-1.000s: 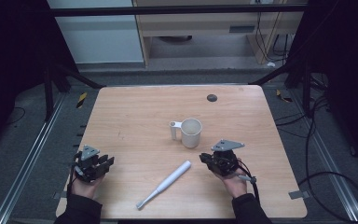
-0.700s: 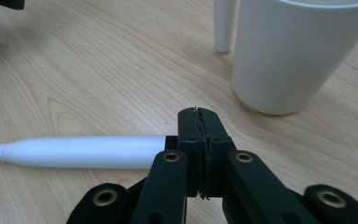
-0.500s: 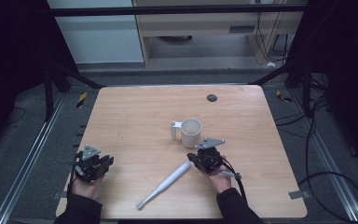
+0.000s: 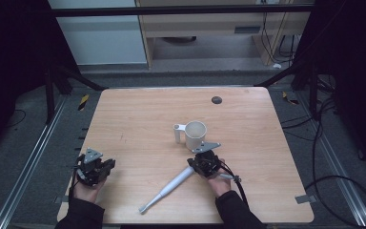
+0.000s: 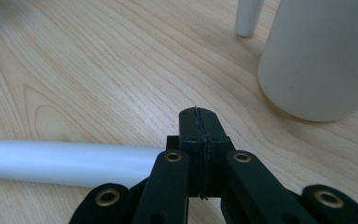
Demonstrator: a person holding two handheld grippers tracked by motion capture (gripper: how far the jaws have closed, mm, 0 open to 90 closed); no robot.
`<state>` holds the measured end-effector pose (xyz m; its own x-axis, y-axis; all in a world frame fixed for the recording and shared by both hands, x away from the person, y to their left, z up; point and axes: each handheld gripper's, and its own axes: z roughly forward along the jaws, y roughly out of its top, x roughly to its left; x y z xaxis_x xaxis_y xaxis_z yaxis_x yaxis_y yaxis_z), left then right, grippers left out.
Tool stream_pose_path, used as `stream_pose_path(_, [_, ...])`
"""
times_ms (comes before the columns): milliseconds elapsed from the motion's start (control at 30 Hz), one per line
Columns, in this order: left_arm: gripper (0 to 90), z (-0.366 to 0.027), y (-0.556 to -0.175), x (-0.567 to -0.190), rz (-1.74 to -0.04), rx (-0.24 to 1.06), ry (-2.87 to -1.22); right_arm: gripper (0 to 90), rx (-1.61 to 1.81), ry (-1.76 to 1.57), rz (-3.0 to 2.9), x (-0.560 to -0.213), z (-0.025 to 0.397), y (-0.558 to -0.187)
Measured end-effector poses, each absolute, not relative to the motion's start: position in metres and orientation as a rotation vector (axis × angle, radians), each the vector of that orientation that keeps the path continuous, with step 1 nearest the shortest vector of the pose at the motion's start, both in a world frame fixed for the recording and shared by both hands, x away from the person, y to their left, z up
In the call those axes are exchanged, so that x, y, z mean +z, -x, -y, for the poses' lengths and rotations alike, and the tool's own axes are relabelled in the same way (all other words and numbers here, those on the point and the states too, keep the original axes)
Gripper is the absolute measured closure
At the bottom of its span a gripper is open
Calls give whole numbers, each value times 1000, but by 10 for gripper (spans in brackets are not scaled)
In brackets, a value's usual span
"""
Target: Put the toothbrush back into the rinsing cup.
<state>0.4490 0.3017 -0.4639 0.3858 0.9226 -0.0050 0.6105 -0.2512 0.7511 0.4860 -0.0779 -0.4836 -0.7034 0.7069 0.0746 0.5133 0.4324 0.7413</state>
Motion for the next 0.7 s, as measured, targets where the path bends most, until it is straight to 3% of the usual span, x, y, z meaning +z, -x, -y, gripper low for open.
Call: stream_pose_path(700, [852, -302, -448, -462, -1313, 584, -1968, 897, 1075, -1053, -2483, -486, 90, -474])
